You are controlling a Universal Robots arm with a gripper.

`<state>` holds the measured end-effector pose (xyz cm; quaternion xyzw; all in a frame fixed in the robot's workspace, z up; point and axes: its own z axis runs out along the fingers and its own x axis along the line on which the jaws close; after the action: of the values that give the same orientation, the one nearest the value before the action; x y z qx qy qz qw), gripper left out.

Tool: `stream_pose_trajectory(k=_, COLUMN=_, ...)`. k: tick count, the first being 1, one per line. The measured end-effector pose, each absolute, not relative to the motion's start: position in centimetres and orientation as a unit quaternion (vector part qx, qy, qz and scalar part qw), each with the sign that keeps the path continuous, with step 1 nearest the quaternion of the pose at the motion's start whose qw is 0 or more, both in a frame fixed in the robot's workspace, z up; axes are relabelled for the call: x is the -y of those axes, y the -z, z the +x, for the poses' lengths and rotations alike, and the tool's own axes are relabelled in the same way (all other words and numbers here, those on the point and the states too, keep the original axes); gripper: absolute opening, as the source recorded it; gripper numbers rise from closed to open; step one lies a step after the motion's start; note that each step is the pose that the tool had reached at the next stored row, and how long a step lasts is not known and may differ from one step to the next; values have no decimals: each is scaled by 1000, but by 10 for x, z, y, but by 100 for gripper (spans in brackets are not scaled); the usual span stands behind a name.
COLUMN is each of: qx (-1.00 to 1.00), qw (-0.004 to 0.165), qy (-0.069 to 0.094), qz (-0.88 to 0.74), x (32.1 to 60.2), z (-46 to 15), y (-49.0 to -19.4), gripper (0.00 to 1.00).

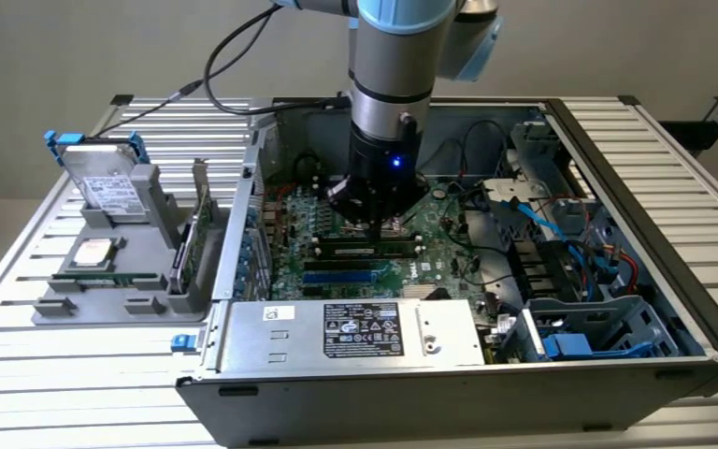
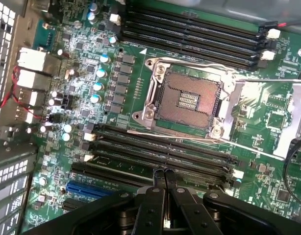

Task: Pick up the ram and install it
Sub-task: 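Press down the ram until it locks into place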

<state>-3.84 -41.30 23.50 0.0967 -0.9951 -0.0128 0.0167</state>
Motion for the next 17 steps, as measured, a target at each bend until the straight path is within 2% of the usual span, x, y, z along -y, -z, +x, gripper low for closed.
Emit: stream_pose_trajectory(k=17, qx=1000, qw=16, qy=14, qz=17, x=413, z=-38, y=-236, gripper=10)
